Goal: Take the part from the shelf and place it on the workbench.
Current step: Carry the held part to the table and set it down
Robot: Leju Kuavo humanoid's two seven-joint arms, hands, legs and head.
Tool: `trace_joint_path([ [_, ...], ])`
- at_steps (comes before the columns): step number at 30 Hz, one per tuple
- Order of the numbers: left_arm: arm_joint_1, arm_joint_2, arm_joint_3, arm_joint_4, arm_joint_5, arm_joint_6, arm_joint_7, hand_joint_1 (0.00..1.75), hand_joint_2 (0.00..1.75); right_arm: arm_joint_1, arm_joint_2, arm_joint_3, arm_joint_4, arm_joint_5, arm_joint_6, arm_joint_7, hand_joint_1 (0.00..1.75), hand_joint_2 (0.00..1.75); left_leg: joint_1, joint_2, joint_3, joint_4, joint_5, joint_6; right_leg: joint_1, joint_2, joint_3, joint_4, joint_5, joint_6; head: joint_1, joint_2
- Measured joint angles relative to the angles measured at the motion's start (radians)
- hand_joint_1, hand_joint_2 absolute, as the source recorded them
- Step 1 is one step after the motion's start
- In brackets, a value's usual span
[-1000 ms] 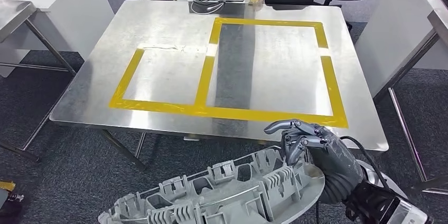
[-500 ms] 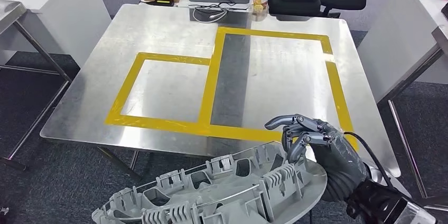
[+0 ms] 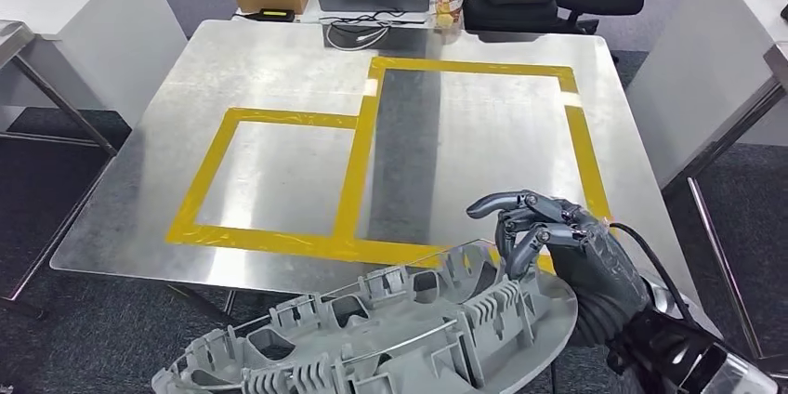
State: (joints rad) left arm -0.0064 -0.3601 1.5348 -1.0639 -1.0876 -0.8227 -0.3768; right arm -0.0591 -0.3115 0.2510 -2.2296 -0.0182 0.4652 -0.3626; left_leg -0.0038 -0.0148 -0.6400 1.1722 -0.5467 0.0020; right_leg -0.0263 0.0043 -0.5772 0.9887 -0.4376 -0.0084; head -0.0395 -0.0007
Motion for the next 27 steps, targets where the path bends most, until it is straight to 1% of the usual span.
trace_joint_path([
  [1, -0.001, 0.000, 0.001, 0.000, -0.005, -0.001, -0.004, 0.00, 0.00, -0.004, 0.005, -0.002, -0.004, 0.011, -0.006, -0.005, 1.75, 1.75, 0.006, 0.002, -0.037, 0.062, -0.024, -0.007, 0.000, 0.002, 0.001, 0.000, -0.002, -0.002, 0.000, 0.000],
  [2, -0.001, 0.000, 0.002, 0.000, -0.009, -0.002, -0.007, 0.00, 0.00, -0.008, 0.010, -0.004, -0.010, 0.025, -0.014, -0.010, 1.75, 1.75, 0.012, 0.004, -0.064, 0.101, -0.033, -0.012, 0.000, 0.003, 0.002, 0.000, -0.003, -0.002, -0.001, 0.000],
  [3, -0.002, 0.000, 0.003, 0.000, -0.011, -0.002, -0.009, 0.00, 0.00, -0.013, 0.014, -0.007, -0.015, 0.043, -0.024, -0.012, 1.75, 1.75, 0.016, 0.006, -0.074, 0.105, -0.024, -0.016, 0.000, 0.005, 0.004, 0.000, -0.004, -0.002, -0.001, 0.000],
  [4, -0.002, 0.000, 0.004, 0.000, -0.011, -0.003, -0.011, 0.00, 0.00, -0.019, 0.018, -0.012, -0.020, 0.067, -0.037, -0.013, 1.75, 1.75, 0.019, 0.007, -0.064, 0.069, 0.005, -0.017, 0.000, 0.008, 0.006, 0.000, -0.006, -0.001, -0.001, 0.000],
  [6, -0.003, 0.001, 0.006, 0.000, -0.003, -0.002, -0.010, 0.00, 0.00, -0.031, 0.021, -0.024, -0.027, 0.126, -0.072, -0.013, 1.75, 1.75, 0.022, 0.009, -0.004, -0.070, 0.079, -0.014, 0.000, 0.011, 0.013, 0.000, -0.010, 0.003, -0.001, 0.000],
  [7, -0.005, 0.002, 0.007, 0.000, 0.006, -0.002, -0.007, 0.00, 0.00, -0.037, 0.022, -0.033, -0.029, 0.161, -0.093, -0.011, 1.75, 1.75, 0.020, 0.009, 0.022, -0.128, 0.097, -0.010, 0.001, 0.011, 0.015, 0.000, -0.011, 0.007, -0.001, 0.000],
  [8, -0.006, 0.002, 0.008, -0.001, 0.016, 0.000, -0.003, 0.00, 0.00, -0.043, 0.022, -0.042, -0.029, 0.197, -0.113, -0.007, 1.75, 1.75, 0.017, 0.009, 0.037, -0.160, 0.104, -0.004, 0.003, 0.012, 0.016, 0.000, -0.013, 0.011, 0.000, 0.000],
  [9, -0.008, 0.003, 0.010, -0.001, 0.028, 0.002, 0.002, 0.00, 0.00, -0.049, 0.022, -0.053, -0.027, 0.241, -0.135, -0.001, 1.75, 1.75, 0.013, 0.009, 0.041, -0.173, 0.102, 0.003, 0.003, 0.012, 0.016, -0.001, -0.014, 0.017, 0.000, 0.000],
  [10, -0.008, 0.003, 0.012, -0.003, 0.038, 0.004, 0.008, 0.00, 0.00, -0.056, 0.022, -0.065, -0.023, 0.291, -0.157, 0.007, 1.75, 1.75, 0.010, 0.008, 0.042, -0.173, 0.101, 0.010, 0.003, 0.012, 0.016, -0.003, -0.015, 0.025, 0.000, 0.000],
  [11, -0.008, 0.002, 0.014, -0.005, 0.046, 0.006, 0.012, 0.00, 0.00, -0.064, 0.022, -0.078, -0.015, 0.342, -0.180, 0.016, 1.75, 1.75, 0.010, 0.008, 0.048, -0.179, 0.111, 0.019, 0.002, 0.011, 0.016, -0.001, -0.017, 0.031, 0.000, 0.000],
  [12, -0.008, 0.002, 0.015, -0.007, 0.053, 0.007, 0.014, 0.00, 0.00, -0.073, 0.022, -0.093, -0.003, 0.392, -0.205, 0.023, 1.75, 1.75, 0.011, 0.009, 0.055, -0.186, 0.120, 0.026, 0.002, 0.009, 0.012, 0.008, -0.024, 0.034, 0.001, 0.000],
  [13, -0.007, 0.002, 0.015, -0.010, 0.057, 0.006, 0.015, 0.00, 0.00, -0.084, 0.021, -0.110, 0.012, 0.436, -0.230, 0.027, 1.75, 1.75, 0.012, 0.009, 0.061, -0.194, 0.126, 0.033, 0.003, 0.008, -0.001, 0.035, -0.038, 0.034, 0.003, 0.000],
  [14, -0.008, 0.002, 0.015, -0.012, 0.059, 0.004, 0.015, 0.00, 0.00, -0.096, 0.019, -0.129, 0.031, 0.479, -0.257, 0.032, 1.75, 1.75, 0.013, 0.010, 0.065, -0.200, 0.131, 0.037, 0.003, 0.006, -0.026, 0.085, -0.062, 0.031, 0.004, 0.000],
  [16, -0.008, 0.003, 0.016, -0.015, 0.061, -0.002, 0.015, 0.00, 0.00, -0.118, 0.016, -0.163, 0.073, 0.578, -0.310, 0.044, 1.75, 1.75, 0.008, 0.010, 0.063, -0.200, 0.131, 0.042, 0.003, 0.005, -0.096, 0.223, -0.117, 0.023, 0.005, 0.000],
  [17, -0.008, 0.003, 0.017, -0.015, 0.060, -0.005, 0.014, 0.00, 0.00, -0.128, 0.014, -0.178, 0.092, 0.631, -0.332, 0.053, 1.75, 1.75, 0.005, 0.010, 0.062, -0.199, 0.131, 0.043, 0.003, 0.005, -0.124, 0.276, -0.132, 0.024, 0.005, 0.000],
  [18, -0.008, 0.003, 0.017, -0.016, 0.059, -0.007, 0.014, 0.00, 0.00, -0.135, 0.011, -0.191, 0.111, 0.677, -0.345, 0.063, 1.75, 1.75, 0.003, 0.009, 0.062, -0.199, 0.130, 0.044, 0.003, 0.005, -0.136, 0.294, -0.132, 0.029, 0.005, 0.000],
  [19, -0.008, 0.003, 0.018, -0.016, 0.059, -0.009, 0.013, 0.00, 0.00, -0.142, 0.007, -0.203, 0.128, 0.714, -0.353, 0.072, 1.75, 1.75, 0.002, 0.008, 0.062, -0.197, 0.129, 0.044, 0.003, 0.005, -0.127, 0.269, -0.115, 0.035, 0.005, 0.000],
  [20, -0.008, 0.003, 0.018, -0.017, 0.058, -0.011, 0.013, 0.00, 0.00, -0.148, 0.002, -0.212, 0.143, 0.748, -0.360, 0.080, 1.75, 1.75, 0.001, 0.006, 0.063, -0.195, 0.127, 0.043, 0.003, 0.004, -0.098, 0.205, -0.085, 0.042, 0.005, 0.000],
  [21, -0.008, 0.003, 0.018, -0.017, 0.059, -0.013, 0.013, 0.00, 0.00, -0.155, -0.003, -0.219, 0.157, 0.782, -0.368, 0.088, 1.75, 1.75, -0.001, 0.006, 0.062, -0.191, 0.124, 0.041, 0.003, 0.002, -0.063, 0.126, -0.055, 0.046, 0.005, 0.000],
  [22, -0.008, 0.003, 0.018, -0.017, 0.060, -0.014, 0.013, 0.00, 0.00, -0.164, -0.009, -0.221, 0.172, 0.825, -0.380, 0.094, 1.75, 1.75, -0.004, 0.005, 0.060, -0.186, 0.120, 0.038, 0.004, 0.001, -0.033, 0.062, -0.030, 0.045, 0.005, 0.000],
  [23, -0.008, 0.002, 0.018, -0.017, 0.064, -0.014, 0.014, 0.00, 0.00, -0.173, -0.017, -0.222, 0.189, 0.873, -0.393, 0.100, 1.75, 1.75, -0.007, 0.005, 0.058, -0.181, 0.116, 0.034, 0.006, -0.001, -0.013, 0.021, -0.015, 0.041, 0.004, 0.000],
  [24, -0.007, 0.002, 0.019, -0.017, 0.068, -0.014, 0.015, 0.00, 0.00, -0.180, -0.024, -0.221, 0.210, 0.915, -0.404, 0.105, 1.75, 1.75, -0.009, 0.005, 0.056, -0.178, 0.114, 0.031, 0.008, -0.001, -0.006, 0.006, -0.010, 0.034, 0.003, 0.000],
  [25, -0.007, 0.002, 0.019, -0.017, 0.073, -0.014, 0.017, 0.00, 0.00, -0.185, -0.032, -0.220, 0.233, 0.953, -0.412, 0.107, 1.75, 1.75, -0.009, 0.006, 0.055, -0.176, 0.112, 0.028, 0.011, -0.001, -0.004, 0.006, -0.008, 0.028, 0.003, 0.000],
  [27, -0.005, 0.003, 0.020, -0.018, 0.085, -0.014, 0.022, 0.00, 0.00, -0.198, -0.048, -0.210, 0.285, 1.005, -0.417, 0.109, 1.75, 1.75, -0.006, 0.006, 0.049, -0.166, 0.103, 0.019, 0.006, 0.000, -0.003, 0.005, -0.006, 0.019, 0.003, 0.000],
])
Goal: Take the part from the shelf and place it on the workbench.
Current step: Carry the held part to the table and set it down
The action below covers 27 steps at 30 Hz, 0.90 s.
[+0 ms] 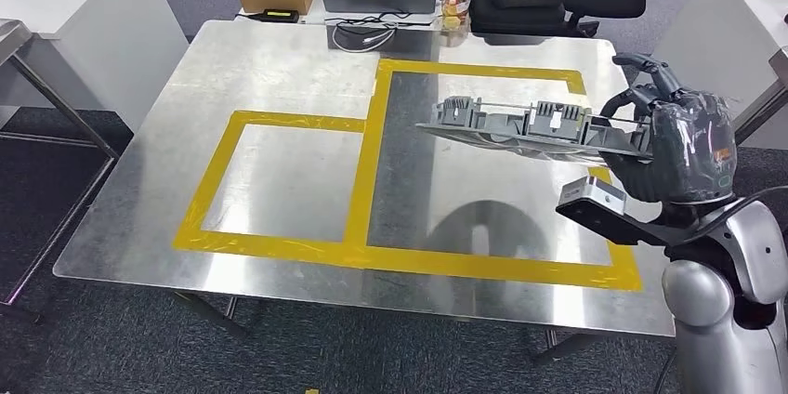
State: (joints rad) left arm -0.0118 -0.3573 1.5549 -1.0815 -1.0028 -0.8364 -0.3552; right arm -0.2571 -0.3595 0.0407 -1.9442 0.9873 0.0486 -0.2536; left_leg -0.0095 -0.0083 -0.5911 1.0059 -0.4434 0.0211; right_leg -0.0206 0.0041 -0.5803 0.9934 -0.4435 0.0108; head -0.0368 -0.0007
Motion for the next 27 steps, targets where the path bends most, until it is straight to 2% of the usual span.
trace_joint_path([
  [1, 0.000, 0.000, 0.000, 0.000, 0.005, 0.000, 0.002, 0.00, 0.00, -0.007, -0.007, 0.007, 0.025, 0.018, -0.001, 0.000, 1.75, 1.75, 0.002, 0.001, -0.012, 0.023, -0.015, -0.007, -0.003, 0.000, 0.001, -0.001, 0.001, -0.005, -0.002, 0.000],
  [3, 0.000, 0.000, 0.001, 0.000, 0.010, 0.000, 0.005, 0.00, 0.00, -0.018, -0.016, 0.022, 0.068, 0.037, -0.002, 0.001, 1.75, 1.75, 0.009, 0.002, -0.066, 0.136, -0.073, -0.021, -0.006, 0.000, 0.003, -0.002, 0.000, -0.012, -0.005, 0.000],
  [5, 0.001, 0.000, 0.001, 0.000, 0.010, 0.000, 0.006, 0.00, 0.00, -0.020, -0.019, 0.030, 0.089, 0.041, -0.003, 0.001, 1.75, 1.75, 0.014, 0.002, -0.117, 0.237, -0.117, -0.028, -0.005, 0.000, 0.003, -0.002, 0.000, -0.015, -0.006, 0.000],
  [8, 0.001, -0.001, 0.001, 0.000, 0.010, 0.000, 0.007, 0.00, 0.00, -0.021, -0.020, 0.033, 0.097, 0.042, -0.003, 0.001, 1.75, 1.75, 0.015, 0.002, -0.136, 0.274, -0.127, -0.029, -0.004, 0.000, 0.003, -0.001, -0.001, -0.015, -0.007, 0.000],
  [9, 0.001, -0.001, 0.001, 0.000, 0.011, 0.000, 0.008, 0.00, 0.00, -0.022, -0.021, 0.037, 0.106, 0.043, -0.002, 0.002, 1.75, 1.75, 0.016, 0.002, -0.135, 0.262, -0.109, -0.029, -0.004, 0.000, 0.004, -0.001, -0.001, -0.015, -0.007, 0.000],
  [12, 0.002, 0.001, 0.001, -0.002, 0.023, -0.003, 0.016, 0.00, 0.00, -0.062, -0.037, 0.089, 0.180, 0.104, 0.018, 0.009, 1.75, 1.75, 0.012, 0.004, -0.043, 0.051, 0.002, -0.010, 0.001, 0.005, 0.009, -0.002, -0.006, -0.012, -0.006, 0.000],
  [13, 0.003, 0.001, 0.002, -0.003, 0.027, -0.006, 0.019, 0.00, 0.00, -0.084, -0.043, 0.117, 0.217, 0.138, 0.027, 0.012, 1.75, 1.75, 0.009, 0.005, -0.017, -0.003, 0.018, -0.003, 0.002, 0.008, 0.010, -0.003, -0.007, -0.008, -0.006, 0.000],
  [16, 0.003, 0.002, 0.001, -0.010, 0.027, -0.022, 0.021, 0.00, 0.00, -0.137, -0.055, 0.217, 0.345, 0.196, 0.047, 0.011, 1.75, 1.75, 0.007, 0.007, -0.002, -0.022, 0.021, 0.011, 0.003, 0.009, 0.013, -0.008, -0.007, 0.008, -0.006, 0.000],
  [17, 0.002, 0.001, 0.001, -0.013, 0.027, -0.026, 0.021, 0.00, 0.00, -0.153, -0.058, 0.254, 0.392, 0.201, 0.052, 0.008, 1.75, 1.75, 0.009, 0.007, 0.007, -0.033, 0.028, 0.017, 0.004, 0.007, 0.006, 0.007, -0.016, 0.010, -0.004, 0.000],
  [18, 0.002, 0.001, 0.000, -0.015, 0.026, -0.029, 0.022, 0.00, 0.00, -0.169, -0.058, 0.290, 0.438, 0.200, 0.055, 0.003, 1.75, 1.75, 0.011, 0.007, 0.014, -0.044, 0.035, 0.023, 0.005, 0.005, -0.011, 0.042, -0.033, 0.009, -0.002, 0.000],
  [20, 0.002, 0.000, 0.000, -0.017, 0.027, -0.034, 0.026, 0.00, 0.00, -0.198, -0.057, 0.366, 0.530, 0.188, 0.065, -0.009, 1.75, 1.75, 0.012, 0.006, 0.017, -0.051, 0.041, 0.028, 0.003, 0.004, -0.076, 0.173, -0.086, 0.003, 0.000, 0.000],
  [21, 0.003, 0.000, 0.000, -0.017, 0.028, -0.037, 0.028, 0.00, 0.00, -0.210, -0.055, 0.404, 0.570, 0.176, 0.072, -0.014, 1.75, 1.75, 0.011, 0.005, 0.016, -0.051, 0.041, 0.029, 0.002, 0.004, -0.109, 0.237, -0.107, 0.005, 0.000, 0.000],
  [22, 0.003, 0.000, 0.000, -0.017, 0.028, -0.042, 0.030, 0.00, 0.00, -0.221, -0.053, 0.442, 0.607, 0.160, 0.084, -0.017, 1.75, 1.75, 0.011, 0.004, 0.016, -0.050, 0.041, 0.028, 0.000, 0.004, -0.130, 0.273, -0.113, 0.009, 0.000, 0.000],
  [23, 0.003, 0.000, 0.000, -0.017, 0.028, -0.047, 0.031, 0.00, 0.00, -0.234, -0.048, 0.479, 0.643, 0.138, 0.099, -0.021, 1.75, 1.75, 0.011, 0.003, 0.016, -0.049, 0.040, 0.027, -0.002, 0.003, -0.134, 0.272, -0.105, 0.018, 0.000, 0.000],
  [24, 0.004, -0.001, 0.000, -0.017, 0.028, -0.053, 0.032, 0.00, 0.00, -0.250, -0.042, 0.511, 0.673, 0.114, 0.117, -0.022, 1.75, 1.75, 0.011, 0.003, 0.016, -0.046, 0.038, 0.025, -0.005, 0.002, -0.115, 0.227, -0.080, 0.028, 0.000, 0.000],
  [25, 0.004, -0.001, 0.000, -0.017, 0.029, -0.059, 0.032, 0.00, 0.00, -0.268, -0.036, 0.542, 0.703, 0.088, 0.137, -0.024, 1.75, 1.75, 0.012, 0.004, 0.016, -0.041, 0.035, 0.020, -0.007, 0.001, -0.081, 0.154, -0.050, 0.037, 0.000, 0.000],
  [26, 0.004, -0.001, 0.000, -0.018, 0.029, -0.065, 0.032, 0.00, 0.00, -0.286, -0.027, 0.572, 0.734, 0.060, 0.157, -0.026, 1.75, 1.75, 0.010, 0.005, 0.014, -0.033, 0.029, 0.014, -0.008, -0.001, -0.047, 0.085, -0.024, 0.040, 0.000, 0.000],
  [27, 0.003, 0.000, 0.000, -0.019, 0.029, -0.070, 0.030, 0.00, 0.00, -0.300, -0.018, 0.601, 0.762, 0.035, 0.176, -0.027, 1.75, 1.75, 0.008, 0.006, 0.011, -0.025, 0.024, 0.007, -0.008, -0.002, -0.021, 0.034, -0.006, 0.037, -0.001, 0.000],
])
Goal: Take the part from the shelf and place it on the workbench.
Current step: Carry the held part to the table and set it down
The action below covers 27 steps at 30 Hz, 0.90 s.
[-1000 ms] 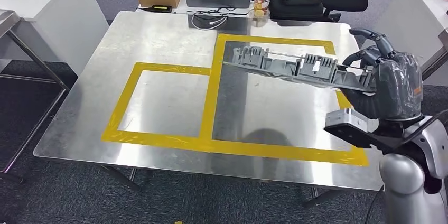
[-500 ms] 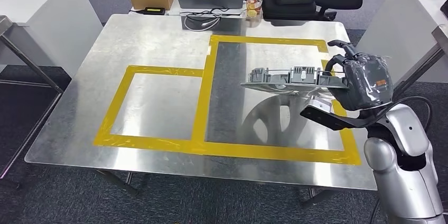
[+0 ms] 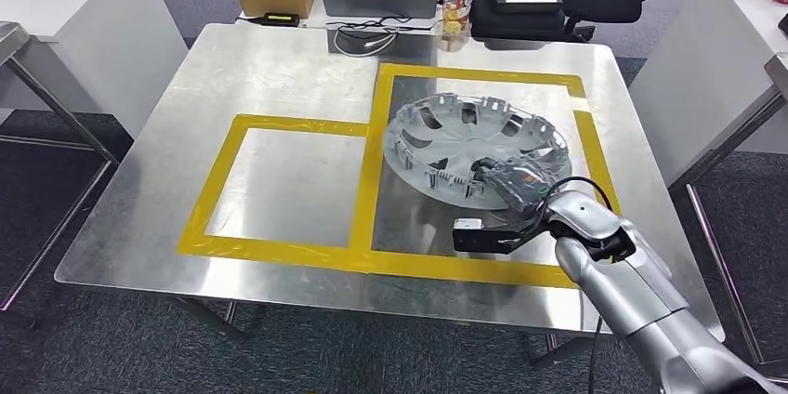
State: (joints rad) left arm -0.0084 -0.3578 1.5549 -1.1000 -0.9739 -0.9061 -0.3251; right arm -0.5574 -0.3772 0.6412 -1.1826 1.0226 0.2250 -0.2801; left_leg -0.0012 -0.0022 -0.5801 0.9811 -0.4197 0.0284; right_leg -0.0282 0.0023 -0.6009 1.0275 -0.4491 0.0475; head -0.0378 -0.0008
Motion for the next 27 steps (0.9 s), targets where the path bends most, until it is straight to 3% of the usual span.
trace_joint_path([
  [1, 0.000, 0.000, 0.000, -0.001, 0.000, -0.004, -0.003, 0.00, 0.00, -0.011, 0.011, 0.027, 0.032, -0.025, 0.018, 0.002, 1.75, 1.75, -0.001, 0.001, -0.002, 0.006, -0.004, -0.006, 0.002, -0.001, 0.014, -0.027, 0.008, -0.008, -0.001, 0.000],
  [3, 0.000, 0.002, 0.000, -0.002, -0.004, -0.010, -0.012, 0.00, 0.00, -0.024, 0.033, 0.069, 0.092, -0.067, 0.043, 0.011, 1.75, 1.75, 0.001, 0.001, -0.005, 0.010, -0.006, -0.015, 0.006, -0.001, 0.015, -0.031, 0.011, -0.027, -0.002, 0.000],
  [6, 0.000, 0.007, 0.000, -0.001, -0.015, -0.011, -0.026, 0.00, 0.00, -0.049, 0.059, 0.101, 0.165, -0.105, 0.055, 0.021, 1.75, 1.75, 0.007, 0.001, -0.017, 0.031, -0.022, -0.029, 0.001, -0.001, 0.017, -0.033, 0.015, -0.042, -0.003, 0.000],
  [8, 0.001, 0.013, 0.001, 0.002, -0.027, -0.008, -0.041, 0.00, 0.00, -0.068, 0.075, 0.119, 0.206, -0.119, 0.052, 0.027, 1.75, 1.75, 0.010, 0.001, -0.055, 0.118, -0.072, -0.037, 0.000, -0.001, 0.017, -0.033, 0.015, -0.049, -0.006, 0.000],
  [10, 0.001, 0.021, 0.002, 0.010, -0.052, 0.001, -0.064, 0.00, 0.00, -0.086, 0.092, 0.135, 0.257, -0.135, 0.049, 0.040, 1.75, 1.75, 0.013, 0.001, -0.118, 0.253, -0.132, -0.044, 0.002, -0.001, 0.016, -0.033, 0.016, -0.053, -0.007, 0.000],
  [11, 0.001, 0.025, 0.001, 0.016, -0.066, 0.005, -0.076, 0.00, 0.00, -0.093, 0.099, 0.142, 0.282, -0.141, 0.049, 0.050, 1.75, 1.75, 0.013, 0.001, -0.139, 0.298, -0.144, -0.045, 0.003, -0.002, 0.016, -0.033, 0.016, -0.054, -0.007, 0.000],
  [12, 0.001, 0.029, 0.001, 0.023, -0.077, 0.009, -0.087, 0.00, 0.00, -0.099, 0.105, 0.147, 0.304, -0.145, 0.049, 0.063, 1.75, 1.75, 0.013, 0.001, -0.142, 0.304, -0.138, -0.045, 0.004, -0.003, 0.016, -0.033, 0.016, -0.054, -0.008, 0.000],
  [13, 0.001, 0.033, 0.001, 0.031, -0.086, 0.013, -0.095, 0.00, 0.00, -0.106, 0.111, 0.152, 0.324, -0.146, 0.050, 0.080, 1.75, 1.75, 0.013, 0.001, -0.124, 0.267, -0.115, -0.044, 0.004, -0.004, 0.017, -0.033, 0.017, -0.054, -0.008, 0.000],
  [15, 0.000, 0.043, 0.001, 0.045, -0.097, 0.022, -0.108, 0.00, 0.00, -0.123, 0.120, 0.160, 0.357, -0.139, 0.056, 0.129, 1.75, 1.75, 0.013, 0.001, -0.046, 0.125, -0.059, -0.038, 0.005, -0.005, 0.018, -0.033, 0.017, -0.052, -0.008, 0.000],
  [17, -0.001, 0.053, 0.001, 0.060, -0.108, 0.029, -0.117, 0.00, 0.00, -0.142, 0.125, 0.163, 0.388, -0.125, 0.065, 0.191, 1.75, 1.75, 0.008, 0.000, 0.007, 0.030, -0.034, -0.029, 0.010, -0.006, 0.018, -0.033, 0.018, -0.044, -0.006, 0.000],
  [21, 0.000, 0.064, 0.001, 0.081, -0.121, 0.035, -0.125, 0.00, 0.00, -0.165, 0.126, 0.160, 0.434, -0.111, 0.074, 0.256, 1.75, 1.75, 0.005, 0.001, 0.015, 0.012, -0.024, -0.002, 0.009, -0.007, 0.011, -0.028, 0.016, -0.023, -0.004, 0.000],
  [23, -0.001, 0.066, 0.001, 0.087, -0.123, 0.036, -0.126, 0.00, 0.00, -0.169, 0.124, 0.160, 0.449, -0.108, 0.075, 0.260, 1.75, 1.75, 0.008, 0.003, 0.018, 0.004, -0.015, 0.011, 0.009, -0.006, -0.026, 0.046, -0.021, -0.026, -0.002, 0.000],
  [25, -0.001, 0.068, 0.001, 0.094, -0.124, 0.037, -0.127, 0.00, 0.00, -0.171, 0.123, 0.160, 0.462, -0.107, 0.075, 0.261, 1.75, 1.75, 0.004, 0.004, 0.015, 0.004, -0.013, 0.017, 0.010, -0.005, -0.092, 0.188, -0.080, -0.034, -0.001, 0.000],
  [26, -0.001, 0.069, 0.001, 0.097, -0.124, 0.037, -0.127, 0.00, 0.00, -0.171, 0.123, 0.160, 0.467, -0.107, 0.075, 0.261, 1.75, 1.75, 0.002, 0.004, 0.014, 0.004, -0.012, 0.018, 0.010, -0.005, -0.119, 0.243, -0.098, -0.034, 0.000, 0.000],
  [27, -0.001, 0.069, 0.001, 0.100, -0.124, 0.037, -0.127, 0.00, 0.00, -0.172, 0.123, 0.160, 0.470, -0.107, 0.075, 0.262, 1.75, 1.75, 0.000, 0.003, 0.014, 0.005, -0.012, 0.019, 0.011, -0.005, -0.128, 0.264, -0.100, -0.032, 0.000, 0.000],
])
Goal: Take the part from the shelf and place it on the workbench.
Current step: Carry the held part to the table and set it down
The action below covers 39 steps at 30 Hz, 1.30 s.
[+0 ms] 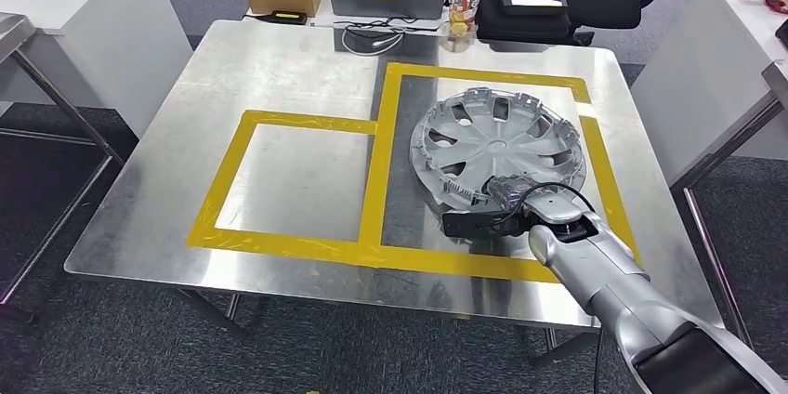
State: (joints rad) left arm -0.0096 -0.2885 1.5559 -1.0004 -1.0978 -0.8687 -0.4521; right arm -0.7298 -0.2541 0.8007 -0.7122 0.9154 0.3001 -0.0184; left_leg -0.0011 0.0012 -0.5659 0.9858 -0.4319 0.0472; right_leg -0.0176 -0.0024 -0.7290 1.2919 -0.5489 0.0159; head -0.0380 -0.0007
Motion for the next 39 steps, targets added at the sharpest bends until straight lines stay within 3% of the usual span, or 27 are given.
trace_joint_path([
  [1, 0.000, 0.000, 0.000, 0.002, 0.000, 0.001, 0.000, 0.00, 0.00, -0.001, 0.000, 0.000, 0.003, 0.000, 0.000, 0.002, 1.75, 1.75, -0.002, -0.001, 0.001, 0.000, 0.000, 0.000, 0.000, 0.000, 0.010, -0.020, 0.012, 0.004, 0.000, 0.000],
  [2, 0.000, 0.001, 0.000, 0.005, -0.002, 0.002, -0.001, 0.00, 0.00, -0.003, 0.000, 0.000, 0.006, 0.001, 0.000, 0.009, 1.75, 1.75, -0.004, -0.001, 0.002, 0.000, 0.000, 0.000, 0.001, 0.000, 0.043, -0.084, 0.037, 0.008, 0.000, 0.000],
  [5, -0.002, 0.005, -0.001, 0.018, -0.016, 0.010, -0.014, 0.00, 0.00, -0.010, -0.004, -0.009, 0.015, 0.015, 0.003, 0.050, 1.75, 1.75, -0.012, -0.004, 0.003, 0.003, -0.003, -0.004, 0.010, 0.000, 0.147, -0.286, 0.099, -0.002, -0.001, 0.000],
  [7, -0.003, 0.013, -0.001, 0.035, -0.032, 0.023, -0.025, 0.00, 0.00, -0.011, -0.010, -0.023, 0.025, 0.031, 0.006, 0.077, 1.75, 1.75, -0.015, -0.007, 0.004, 0.004, -0.004, -0.012, 0.014, 0.000, 0.157, -0.309, 0.108, -0.013, -0.003, 0.000],
  [9, -0.002, 0.023, -0.001, 0.056, -0.045, 0.038, -0.034, 0.00, 0.00, -0.012, -0.018, -0.039, 0.034, 0.048, 0.004, 0.081, 1.75, 1.75, -0.012, -0.008, -0.001, 0.013, -0.011, -0.021, 0.007, 0.000, 0.163, -0.315, 0.114, -0.021, -0.003, 0.000],
  [11, -0.002, 0.034, -0.001, 0.073, -0.054, 0.044, -0.041, 0.00, 0.00, -0.010, -0.024, -0.054, 0.038, 0.065, -0.009, 0.064, 1.75, 1.75, -0.006, -0.008, -0.030, 0.075, -0.052, -0.035, -0.001, 0.000, 0.170, -0.321, 0.120, -0.028, -0.005, 0.000],
  [13, -0.003, 0.043, -0.001, 0.082, -0.062, 0.043, -0.045, 0.00, 0.87, -0.001, -0.029, -0.067, 0.039, 0.082, -0.023, 0.045, 0.87, 0.87, 0.004, -0.007, -0.088, 0.206, -0.118, -0.050, -0.002, 0.000, 0.169, -0.320, 0.121, -0.030, -0.008, 0.000],
  [14, -0.003, 0.045, -0.001, 0.086, -0.068, 0.042, -0.046, 0.00, 1.31, 0.005, -0.031, -0.074, 0.038, 0.089, -0.027, 0.037, 0.44, 0.44, 0.010, -0.007, -0.116, 0.264, -0.138, -0.056, -0.003, 0.001, 0.169, -0.320, 0.121, -0.030, -0.007, 0.000],
  [15, -0.003, 0.047, -0.001, 0.088, -0.076, 0.042, -0.048, 0.00, 1.75, 0.010, -0.033, -0.082, 0.036, 0.096, -0.028, 0.033, 0.00, 0.00, 0.015, -0.006, -0.129, 0.291, -0.141, -0.061, -0.004, 0.002, 0.169, -0.320, 0.121, -0.030, -0.008, 0.000],
  [16, -0.003, 0.048, -0.001, 0.090, -0.084, 0.044, -0.051, 0.00, 1.31, 0.016, -0.035, -0.090, 0.033, 0.103, -0.028, 0.030, 0.00, 0.00, 0.020, -0.006, -0.125, 0.280, -0.125, -0.064, -0.006, 0.002, 0.170, -0.319, 0.121, -0.029, -0.007, 0.000],
  [19, -0.003, 0.053, -0.003, 0.095, -0.108, 0.058, -0.065, 0.00, 0.00, 0.028, -0.038, -0.119, 0.020, 0.116, -0.028, 0.028, 0.00, 0.00, 0.031, -0.004, -0.029, 0.088, -0.036, -0.071, -0.007, 0.005, 0.172, -0.317, 0.118, -0.018, -0.008, 0.000],
  [21, -0.004, 0.056, -0.003, 0.098, -0.113, 0.056, -0.072, 0.00, 0.00, 0.040, -0.043, -0.143, 0.008, 0.114, -0.038, 0.024, 0.00, 0.00, 0.029, -0.007, 0.006, 0.015, -0.018, -0.063, -0.004, 0.008, 0.170, -0.317, 0.118, -0.003, -0.005, 0.000],
  [23, -0.005, 0.055, -0.003, 0.094, -0.116, 0.040, -0.073, 0.00, 0.00, 0.067, -0.048, -0.173, -0.021, 0.101, -0.061, 0.014, 0.00, 0.00, 0.025, -0.008, 0.006, 0.010, -0.017, -0.045, -0.004, 0.009, 0.170, -0.322, 0.122, 0.012, -0.002, 0.000],
  [25, -0.006, 0.049, -0.003, 0.084, -0.118, 0.024, -0.073, 0.00, 0.00, 0.105, -0.051, -0.210, -0.063, 0.087, -0.078, 0.001, 0.00, 0.00, 0.025, -0.007, 0.009, 0.004, -0.009, -0.027, -0.008, 0.008, 0.156, -0.299, 0.108, 0.018, 0.001, 0.000],
  [26, -0.007, 0.046, -0.003, 0.078, -0.118, 0.019, -0.073, 0.00, 0.00, 0.122, -0.052, -0.226, -0.082, 0.083, -0.082, -0.003, 0.00, 0.00, 0.025, -0.007, 0.009, 0.000, -0.004, -0.019, -0.009, 0.007, 0.134, -0.257, 0.086, 0.015, 0.003, 0.000],
  [28, -0.008, 0.042, -0.003, 0.071, -0.119, 0.014, -0.073, 0.00, 0.00, 0.149, -0.054, -0.252, -0.111, 0.079, -0.088, -0.008, 0.00, 0.00, 0.020, -0.006, 0.002, -0.001, 0.000, -0.010, -0.008, 0.007, 0.063, -0.114, 0.026, 0.004, 0.005, 0.000],
  [30, -0.008, 0.038, -0.003, 0.065, -0.119, 0.012, -0.071, 0.00, 0.00, 0.175, -0.055, -0.272, -0.135, 0.071, -0.104, -0.020, 0.00, 0.00, 0.014, -0.008, -0.002, 0.000, 0.001, -0.008, -0.007, 0.007, 0.008, -0.006, -0.005, 0.005, 0.005, 0.000],
  [31, -0.007, 0.035, -0.003, 0.061, -0.119, 0.010, -0.070, 0.00, 0.00, 0.188, -0.055, -0.284, -0.152, 0.065, -0.118, -0.033, 0.00, 0.00, 0.012, -0.009, -0.002, 0.001, 0.000, -0.008, -0.007, 0.007, 0.007, -0.008, 0.002, 0.009, 0.005, 0.000],
  [32, -0.008, 0.032, -0.003, 0.056, -0.118, 0.008, -0.069, 0.00, 0.00, 0.203, -0.054, -0.298, -0.176, 0.059, -0.135, -0.050, 0.00, 0.00, 0.011, -0.010, -0.002, 0.001, 0.000, -0.008, -0.007, 0.006, 0.027, -0.053, 0.025, 0.015, 0.005, 0.000],
  [34, -0.008, 0.025, -0.003, 0.046, -0.117, 0.004, -0.068, 0.00, 0.00, 0.230, -0.050, -0.333, -0.237, 0.042, -0.171, -0.088, 0.00, 0.00, 0.007, -0.010, -0.003, 0.006, -0.004, -0.014, -0.005, 0.005, 0.096, -0.202, 0.082, 0.023, 0.006, 0.000],
  [36, -0.009, 0.019, -0.003, 0.035, -0.116, 0.003, -0.067, 0.00, 0.00, 0.254, -0.045, -0.369, -0.300, 0.028, -0.196, -0.115, 0.00, 0.00, 0.003, -0.009, -0.007, 0.012, -0.009, -0.022, -0.002, 0.003, 0.138, -0.291, 0.113, 0.016, 0.005, 0.000],
  [39, -0.008, 0.011, -0.002, 0.024, -0.115, 0.002, -0.067, 0.00, 0.00, 0.280, -0.038, -0.407, -0.366, 0.021, -0.203, -0.127, 0.00, 0.00, 0.006, -0.009, -0.011, 0.017, -0.014, -0.036, 0.000, 0.004, 0.140, -0.300, 0.118, -0.002, 0.004, 0.000],
])
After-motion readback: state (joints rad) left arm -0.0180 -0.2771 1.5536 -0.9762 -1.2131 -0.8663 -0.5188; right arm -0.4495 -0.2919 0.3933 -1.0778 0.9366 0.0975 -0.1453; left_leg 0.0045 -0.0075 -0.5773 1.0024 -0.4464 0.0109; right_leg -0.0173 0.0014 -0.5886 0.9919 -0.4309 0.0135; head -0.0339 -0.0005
